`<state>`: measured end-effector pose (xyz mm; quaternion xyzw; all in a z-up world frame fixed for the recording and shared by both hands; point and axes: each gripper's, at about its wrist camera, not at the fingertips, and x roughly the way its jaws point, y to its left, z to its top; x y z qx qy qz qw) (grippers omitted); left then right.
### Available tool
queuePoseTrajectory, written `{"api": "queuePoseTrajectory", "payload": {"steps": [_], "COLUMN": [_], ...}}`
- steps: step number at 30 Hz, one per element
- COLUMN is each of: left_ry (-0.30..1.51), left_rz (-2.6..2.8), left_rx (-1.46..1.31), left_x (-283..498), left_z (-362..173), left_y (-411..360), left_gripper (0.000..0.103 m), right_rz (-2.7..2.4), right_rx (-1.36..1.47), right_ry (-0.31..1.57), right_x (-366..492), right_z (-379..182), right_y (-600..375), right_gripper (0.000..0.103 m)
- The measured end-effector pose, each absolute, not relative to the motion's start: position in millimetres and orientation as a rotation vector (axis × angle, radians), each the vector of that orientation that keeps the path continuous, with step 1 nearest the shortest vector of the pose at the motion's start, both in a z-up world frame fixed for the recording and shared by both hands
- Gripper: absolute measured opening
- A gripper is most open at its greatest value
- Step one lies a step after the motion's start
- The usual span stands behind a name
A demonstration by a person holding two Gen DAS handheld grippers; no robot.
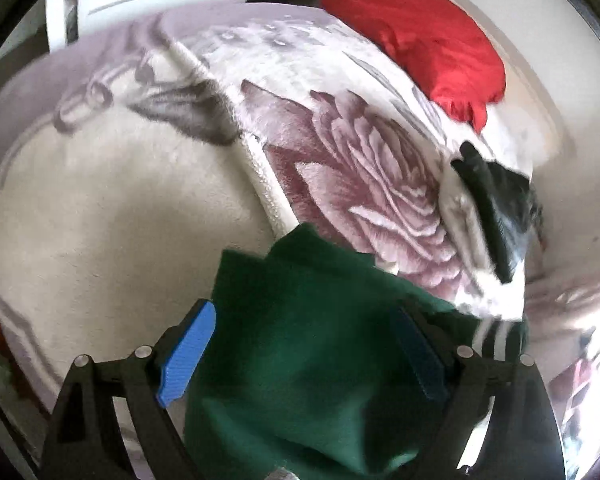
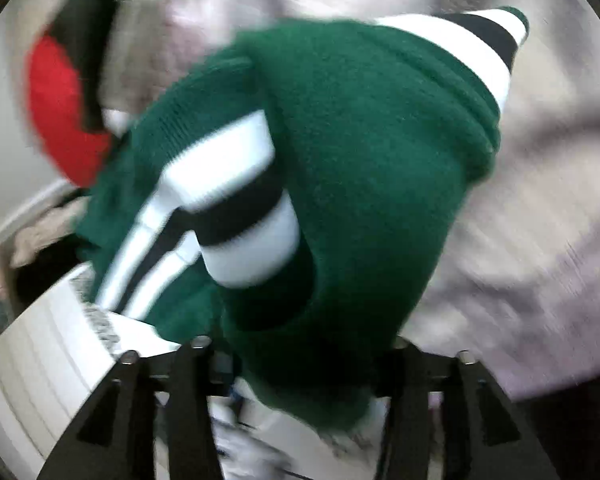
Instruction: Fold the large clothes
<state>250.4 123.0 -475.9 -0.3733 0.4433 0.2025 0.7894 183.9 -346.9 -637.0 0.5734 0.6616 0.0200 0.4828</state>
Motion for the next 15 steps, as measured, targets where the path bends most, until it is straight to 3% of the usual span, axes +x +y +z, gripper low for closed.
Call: {"api": "queuePoseTrajectory", "payload": {"steps": [3,6,9,13,15], "left_ry": [0.98,0.986,1.001,1.031,1.039], "left_rz": [0.462,0.515,0.585,0.66,0.683], "left_rx": [-0.778,-0.776,-0.789,-0.793,-0.793], "left_x": [238,220,204,195,194], "left_z": [-472,-475,-485,-504,-513], "left_y": [113,106,101,97,96], "left_gripper": [0.09,0.09,0.09,0.09,0.09], "right_rz": [-0.014,0.079,0.168,0.381,0.508], "right_rx": [1.276,1.03,0.816,0.527,0.392], "right_ry": [1.785,1.84,1.791,1.63,1.548], "right_x": [175,192,217,278,306], "right_z": [-642,-601,-546,-494,-477], "right_y": [-359,-370,-370,-321,-278], "right_gripper": [0.064,0.066,0.071,0.072,0.082]}}
